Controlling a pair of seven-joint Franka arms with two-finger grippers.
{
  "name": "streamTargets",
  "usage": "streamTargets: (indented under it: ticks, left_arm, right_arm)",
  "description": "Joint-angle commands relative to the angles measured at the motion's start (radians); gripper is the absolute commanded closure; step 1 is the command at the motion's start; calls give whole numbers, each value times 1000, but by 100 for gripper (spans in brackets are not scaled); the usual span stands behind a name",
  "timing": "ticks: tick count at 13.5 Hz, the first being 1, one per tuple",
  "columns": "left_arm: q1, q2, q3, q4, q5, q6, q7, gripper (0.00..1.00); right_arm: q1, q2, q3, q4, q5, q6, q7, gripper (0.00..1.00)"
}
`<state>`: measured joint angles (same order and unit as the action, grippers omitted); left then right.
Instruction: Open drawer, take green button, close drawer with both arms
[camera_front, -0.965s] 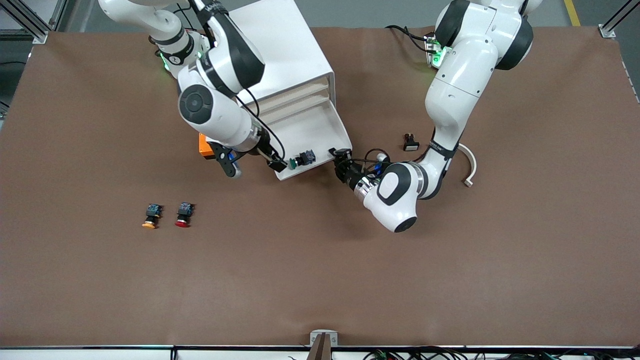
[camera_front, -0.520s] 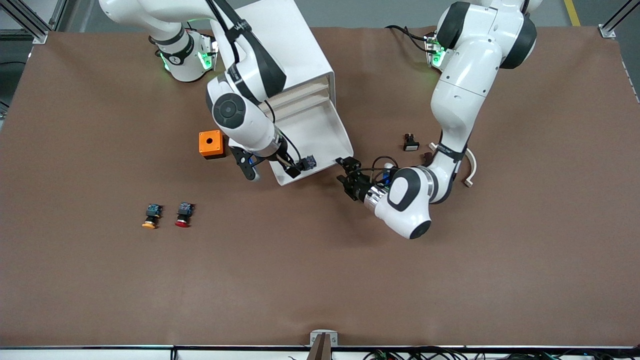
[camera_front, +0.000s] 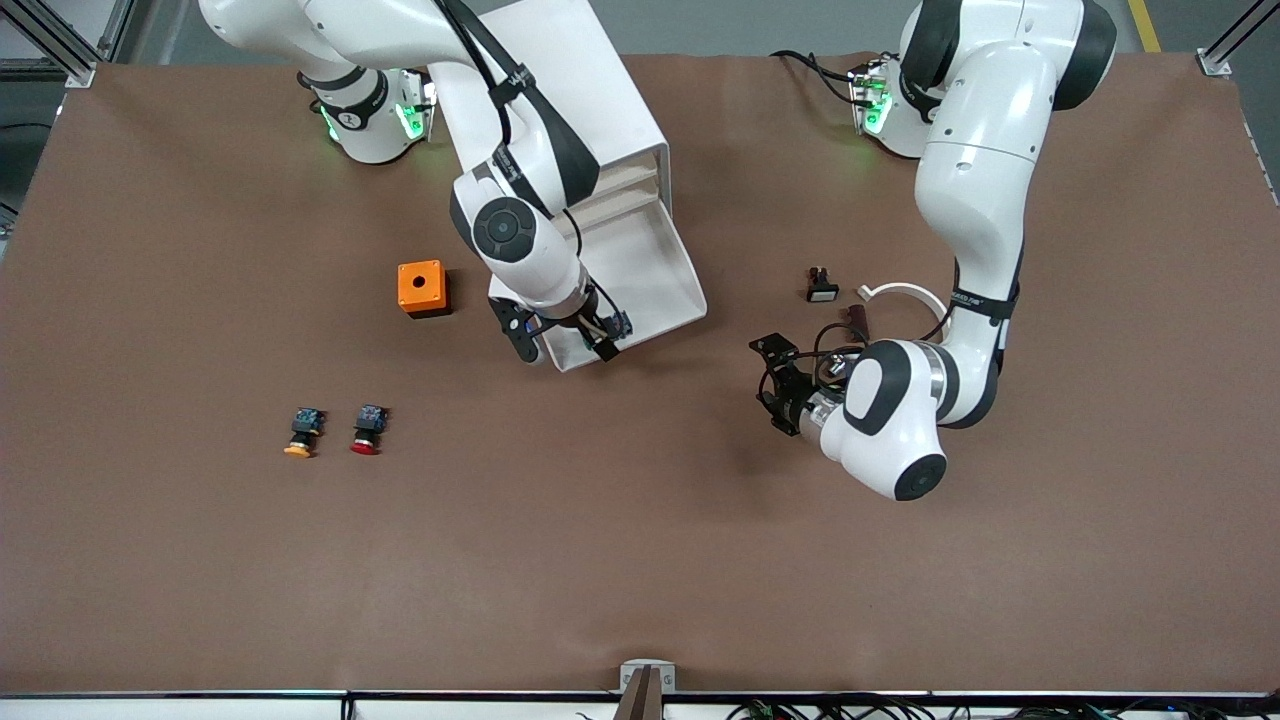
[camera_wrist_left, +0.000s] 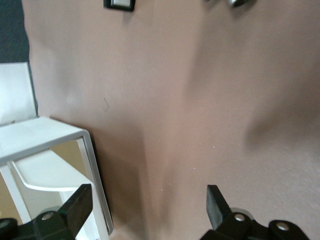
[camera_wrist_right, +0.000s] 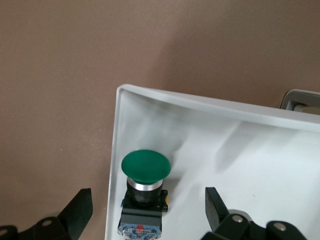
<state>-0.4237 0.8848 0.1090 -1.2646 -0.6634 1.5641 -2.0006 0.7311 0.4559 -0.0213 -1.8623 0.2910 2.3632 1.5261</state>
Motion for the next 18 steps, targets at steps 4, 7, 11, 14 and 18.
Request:
streamTargets:
  ticks: [4, 7, 11, 14, 18]
  left_arm:
    - [45, -127, 55, 1, 105, -9, 305, 0]
    - [52, -185, 84, 1, 188, -21, 402, 0]
    - [65, -231, 84, 1, 270, -53, 480, 0]
    - [52, -251, 75, 1, 329, -55, 600, 0]
    - [59, -242, 81, -1, 360, -45, 671, 0]
  right_arm:
    - [40, 7, -11, 12, -35, 7, 48, 4]
    - [50, 7, -11, 14, -68, 7, 71, 9]
    - [54, 10, -9, 28, -82, 10, 71, 19]
    - [60, 15, -9, 38, -82, 10, 69, 27]
    - [60, 32, -9, 49, -90, 14, 69, 37]
